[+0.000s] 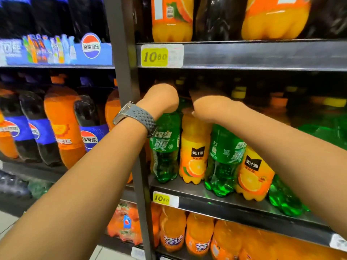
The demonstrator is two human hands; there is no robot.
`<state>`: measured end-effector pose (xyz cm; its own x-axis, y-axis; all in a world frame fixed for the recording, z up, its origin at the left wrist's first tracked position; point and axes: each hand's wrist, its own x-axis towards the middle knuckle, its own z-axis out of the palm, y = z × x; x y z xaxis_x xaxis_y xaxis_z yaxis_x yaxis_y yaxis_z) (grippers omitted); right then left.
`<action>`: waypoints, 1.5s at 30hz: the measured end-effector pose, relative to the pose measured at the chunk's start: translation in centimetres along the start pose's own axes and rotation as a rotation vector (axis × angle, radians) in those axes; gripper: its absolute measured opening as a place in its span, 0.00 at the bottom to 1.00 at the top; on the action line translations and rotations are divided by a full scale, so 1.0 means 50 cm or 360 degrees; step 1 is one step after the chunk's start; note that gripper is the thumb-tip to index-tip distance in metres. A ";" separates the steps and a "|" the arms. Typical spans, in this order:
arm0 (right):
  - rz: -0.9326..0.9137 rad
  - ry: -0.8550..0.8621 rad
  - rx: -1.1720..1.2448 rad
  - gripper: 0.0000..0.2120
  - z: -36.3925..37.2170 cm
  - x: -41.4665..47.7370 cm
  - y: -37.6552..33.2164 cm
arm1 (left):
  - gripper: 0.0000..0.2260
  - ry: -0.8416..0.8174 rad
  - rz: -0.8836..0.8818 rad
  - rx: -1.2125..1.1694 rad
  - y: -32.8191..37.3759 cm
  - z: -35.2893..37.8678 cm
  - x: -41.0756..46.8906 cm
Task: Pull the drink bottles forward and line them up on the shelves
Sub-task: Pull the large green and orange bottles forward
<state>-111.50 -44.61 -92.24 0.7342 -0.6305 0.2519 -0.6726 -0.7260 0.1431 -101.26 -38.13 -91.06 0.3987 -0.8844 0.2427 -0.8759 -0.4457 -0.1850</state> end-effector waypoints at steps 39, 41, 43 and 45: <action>0.0187 -0.0068 0.0050 0.49 0.012 -0.191 0.339 | 0.38 0.0042 0.0487 -0.0339 0.201 -0.004 -0.005; 0.0202 -0.0066 0.0034 0.47 0.010 -0.191 0.337 | 0.37 0.0089 0.0496 -0.0317 0.200 0.000 -0.004; 0.0201 -0.0109 -0.0001 0.44 0.004 -0.193 0.334 | 0.37 0.0144 0.0497 -0.0306 0.202 0.001 -0.005; 0.0130 -0.0018 0.0018 0.39 0.001 -0.204 0.336 | 0.39 0.0237 0.0548 -0.0403 0.207 0.002 -0.009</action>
<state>-130.29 -50.37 -92.45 0.6779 -0.6908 0.2513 -0.7293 -0.6750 0.1117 -110.47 -42.35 -93.20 0.0454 -0.9373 0.3456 -0.9969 -0.0648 -0.0448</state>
